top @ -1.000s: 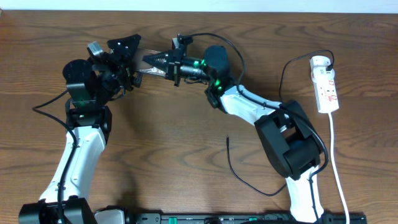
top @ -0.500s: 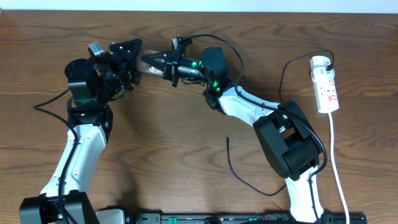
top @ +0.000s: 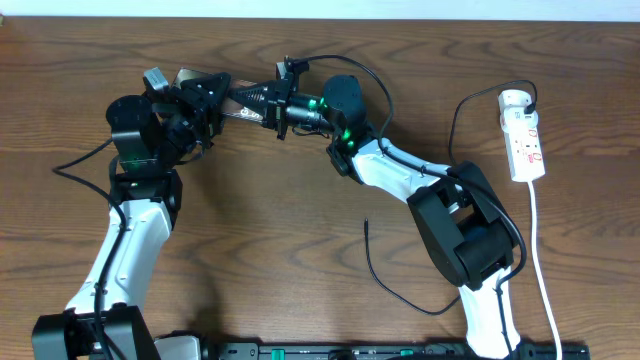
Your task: Plug charger to phone and switch on socket
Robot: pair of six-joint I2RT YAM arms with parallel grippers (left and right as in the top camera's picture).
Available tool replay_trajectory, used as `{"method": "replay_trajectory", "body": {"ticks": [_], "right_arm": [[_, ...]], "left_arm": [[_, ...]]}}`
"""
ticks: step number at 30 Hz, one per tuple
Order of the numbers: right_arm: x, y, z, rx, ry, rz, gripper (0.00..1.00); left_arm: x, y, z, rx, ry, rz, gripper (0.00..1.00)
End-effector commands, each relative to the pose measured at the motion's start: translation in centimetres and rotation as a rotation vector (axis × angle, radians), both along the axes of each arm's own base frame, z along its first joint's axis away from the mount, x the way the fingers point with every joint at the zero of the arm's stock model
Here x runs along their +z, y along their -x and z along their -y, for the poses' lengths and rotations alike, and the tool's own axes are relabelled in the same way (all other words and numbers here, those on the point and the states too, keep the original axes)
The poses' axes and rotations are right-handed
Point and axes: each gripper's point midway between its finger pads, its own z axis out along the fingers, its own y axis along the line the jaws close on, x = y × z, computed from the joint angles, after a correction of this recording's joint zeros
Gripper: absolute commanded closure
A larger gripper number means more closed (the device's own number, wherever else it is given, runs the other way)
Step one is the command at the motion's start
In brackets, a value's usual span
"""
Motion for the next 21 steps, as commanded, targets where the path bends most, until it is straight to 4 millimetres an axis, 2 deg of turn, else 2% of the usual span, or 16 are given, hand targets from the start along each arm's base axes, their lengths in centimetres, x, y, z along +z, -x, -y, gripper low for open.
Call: {"method": "replay_trajectory", "body": {"ticks": [1,15,17,21], "right_arm": [[1.2,1.6,-0.6,0.072,-0.013,0.052,0.99],[1.2,2.0,-0.6,0.099,-0.009,0.058,0.98],[1.2,2.0,-0.6,0.099,-0.009,0.058,0.99],[1.2,2.2,-0.6,0.105,-0.007,0.066,0.99]], "left_arm": [[-0.8,-0.2,-0.7,0.022,-0.017,-0.014,0.60],[-2.1,-0.2,-1.2,0.052,-0.041,-0.059,0.60],[-2.2,-0.2,-1.4,0.058,-0.047,-0.062,0.67],[-2.2,-0.2,-1.4,0.061,-0.050,-0.063,0.72]]}}
